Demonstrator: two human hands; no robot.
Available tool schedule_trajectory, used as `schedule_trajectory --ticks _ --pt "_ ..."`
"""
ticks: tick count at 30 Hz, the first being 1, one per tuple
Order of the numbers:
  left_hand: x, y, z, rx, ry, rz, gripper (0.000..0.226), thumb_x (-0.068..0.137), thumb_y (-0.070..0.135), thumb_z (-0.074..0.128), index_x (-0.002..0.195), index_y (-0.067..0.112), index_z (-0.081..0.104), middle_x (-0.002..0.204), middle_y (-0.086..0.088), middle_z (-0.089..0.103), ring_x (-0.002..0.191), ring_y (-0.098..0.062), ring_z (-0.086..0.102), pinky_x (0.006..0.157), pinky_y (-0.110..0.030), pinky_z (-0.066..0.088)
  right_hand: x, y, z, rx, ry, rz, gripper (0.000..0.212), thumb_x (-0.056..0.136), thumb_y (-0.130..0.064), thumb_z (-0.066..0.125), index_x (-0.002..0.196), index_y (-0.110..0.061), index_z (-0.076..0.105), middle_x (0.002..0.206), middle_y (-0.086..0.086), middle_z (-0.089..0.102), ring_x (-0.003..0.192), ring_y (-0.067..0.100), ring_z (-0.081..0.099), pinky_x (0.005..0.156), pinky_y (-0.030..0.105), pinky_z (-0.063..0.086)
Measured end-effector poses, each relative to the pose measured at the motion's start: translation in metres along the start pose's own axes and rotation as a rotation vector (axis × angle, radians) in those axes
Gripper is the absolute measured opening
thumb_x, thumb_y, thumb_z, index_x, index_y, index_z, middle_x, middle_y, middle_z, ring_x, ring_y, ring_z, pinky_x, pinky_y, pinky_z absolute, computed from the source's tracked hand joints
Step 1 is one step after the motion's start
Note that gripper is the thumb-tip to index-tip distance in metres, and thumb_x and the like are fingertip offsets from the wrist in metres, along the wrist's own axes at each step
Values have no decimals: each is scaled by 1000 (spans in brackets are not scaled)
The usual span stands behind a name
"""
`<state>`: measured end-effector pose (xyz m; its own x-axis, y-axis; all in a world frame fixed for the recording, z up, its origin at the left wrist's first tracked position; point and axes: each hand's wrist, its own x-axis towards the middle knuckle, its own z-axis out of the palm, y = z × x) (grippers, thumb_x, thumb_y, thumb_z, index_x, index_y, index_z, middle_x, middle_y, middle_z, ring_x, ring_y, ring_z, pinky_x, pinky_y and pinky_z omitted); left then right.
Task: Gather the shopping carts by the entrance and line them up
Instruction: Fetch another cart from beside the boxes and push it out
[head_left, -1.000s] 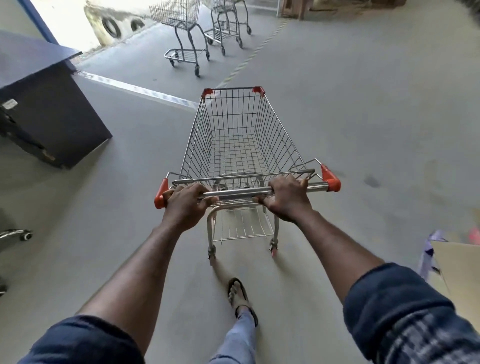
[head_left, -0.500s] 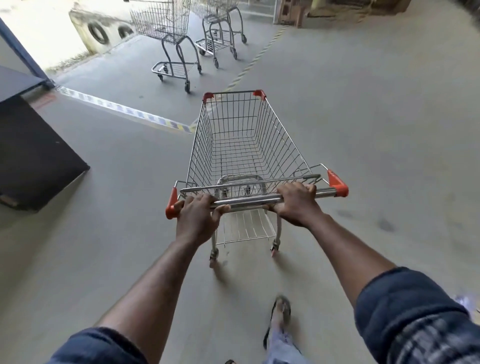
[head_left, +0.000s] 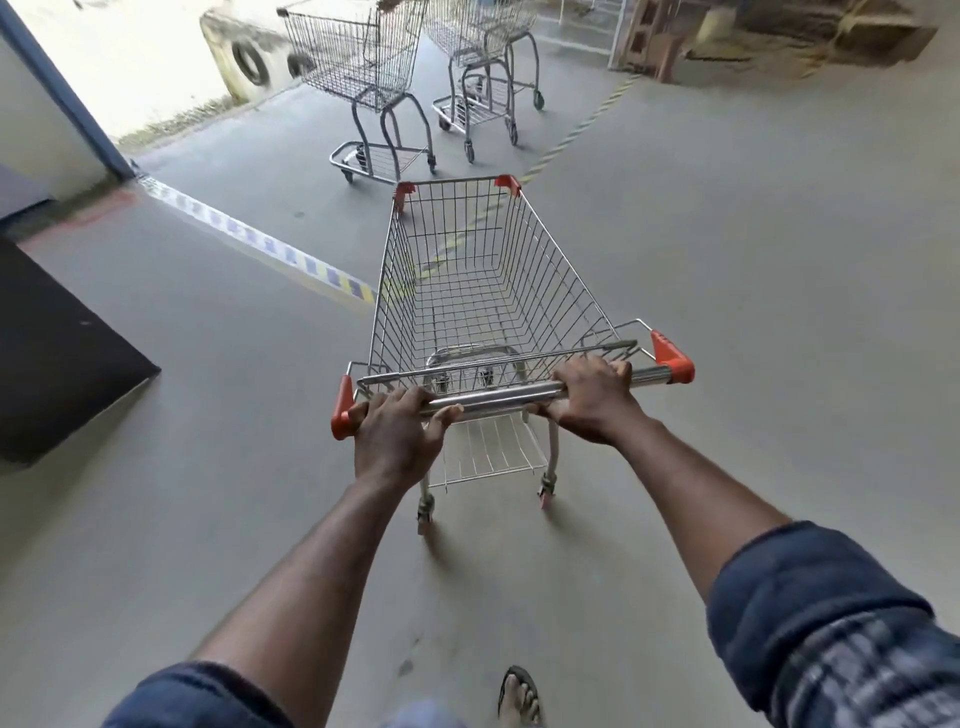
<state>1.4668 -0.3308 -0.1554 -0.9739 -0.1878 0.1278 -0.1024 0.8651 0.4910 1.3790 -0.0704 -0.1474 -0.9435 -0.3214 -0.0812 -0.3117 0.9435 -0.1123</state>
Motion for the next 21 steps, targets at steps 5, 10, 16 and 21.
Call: schedule_trajectory --ticks 5,10,16,21 --pt "96 17 30 12 87 -42 39 88 62 55 103 27 66 99 7 66 98 -19 52 88 -38 41 108 41 -21 28 12 -98 47 79 -78 52 87 -32 47 96 -8 52 106 22 50 84 39 24" --pt "205 32 64 31 170 -67 35 89 56 59 106 27 66 101 7 66 97 -20 53 87 -36 39 240 81 -33 62 77 -141 61 65 -85 38 78 -27 53 88 -7 58 96 23 55 73 35 17" --pt "352 40 93 86 221 -120 34 90 58 57 105 29 65 98 7 65 96 -22 54 86 -39 40 409 118 -48 48 47 -201 64 66 -89 41 78 -27 54 88 -7 55 94 20 51 74 36 19" --pt "473 35 101 47 184 -175 35 90 58 57 107 28 65 101 6 65 100 -22 54 89 -41 43 538 129 -61 39 33 -210 57 73 -84 53 76 -27 53 86 -5 54 92 22 49 74 36 19"
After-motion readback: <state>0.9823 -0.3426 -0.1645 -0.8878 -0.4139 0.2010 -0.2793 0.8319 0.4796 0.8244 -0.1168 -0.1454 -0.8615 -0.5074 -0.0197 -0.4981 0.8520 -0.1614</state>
